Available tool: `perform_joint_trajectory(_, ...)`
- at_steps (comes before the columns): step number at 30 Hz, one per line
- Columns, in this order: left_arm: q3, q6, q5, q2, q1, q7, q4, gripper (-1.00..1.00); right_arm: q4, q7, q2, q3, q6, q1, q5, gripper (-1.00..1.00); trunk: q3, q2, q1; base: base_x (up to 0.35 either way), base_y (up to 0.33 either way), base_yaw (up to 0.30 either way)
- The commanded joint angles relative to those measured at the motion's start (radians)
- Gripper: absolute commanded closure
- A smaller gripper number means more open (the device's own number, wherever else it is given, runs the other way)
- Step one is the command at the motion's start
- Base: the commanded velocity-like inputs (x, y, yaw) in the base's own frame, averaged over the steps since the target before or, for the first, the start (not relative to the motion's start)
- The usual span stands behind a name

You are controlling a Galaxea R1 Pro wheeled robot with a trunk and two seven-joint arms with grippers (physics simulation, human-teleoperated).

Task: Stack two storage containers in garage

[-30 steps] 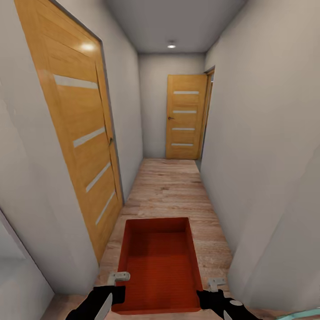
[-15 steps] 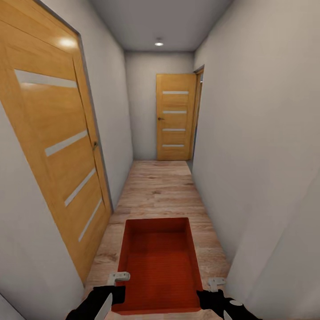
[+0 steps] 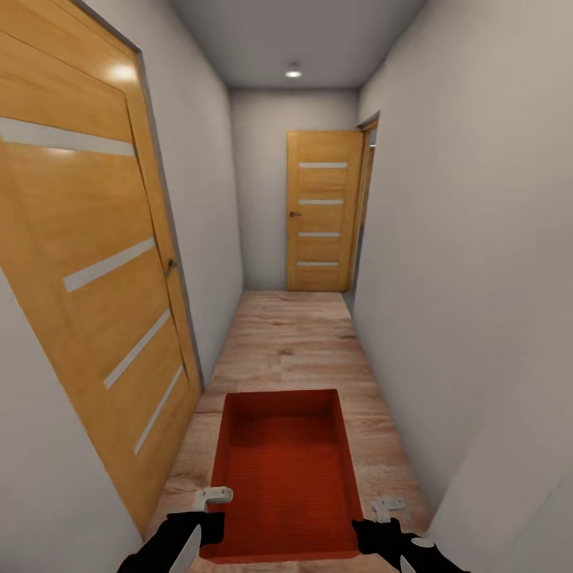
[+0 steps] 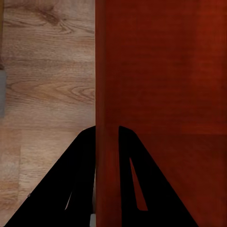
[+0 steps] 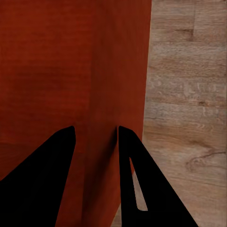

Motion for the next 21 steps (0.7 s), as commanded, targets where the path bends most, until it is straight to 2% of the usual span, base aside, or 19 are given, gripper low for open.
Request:
perform_joint_trajectory(1, 0.013, -0.025, -0.019, 0.000, -0.001, 0.021, -0.005, 1.00, 0.002, 0.016, 0.020, 0.008, -0.004, 0.001, -0.010, 1.00, -0.002, -0.002, 0.001, 0.322, 0.000, 0.003)
perform_joint_trajectory(15, 0.013, -0.025, -0.019, 0.000, -0.001, 0.021, -0.005, 1.00, 0.002, 0.015, 0.020, 0.008, -0.006, 0.000, -0.009, 1.00, -0.002, -0.002, 0.001, 0.322, 0.000, 0.000)
perform_joint_trajectory(21, 0.013, -0.025, -0.019, 0.000, -0.001, 0.021, -0.004, 1.00, 0.002, 0.014, 0.020, 0.007, -0.006, 0.001, 0.013, 1.00, -0.002, -0.002, 0.001, 0.322, 0.000, 0.000)
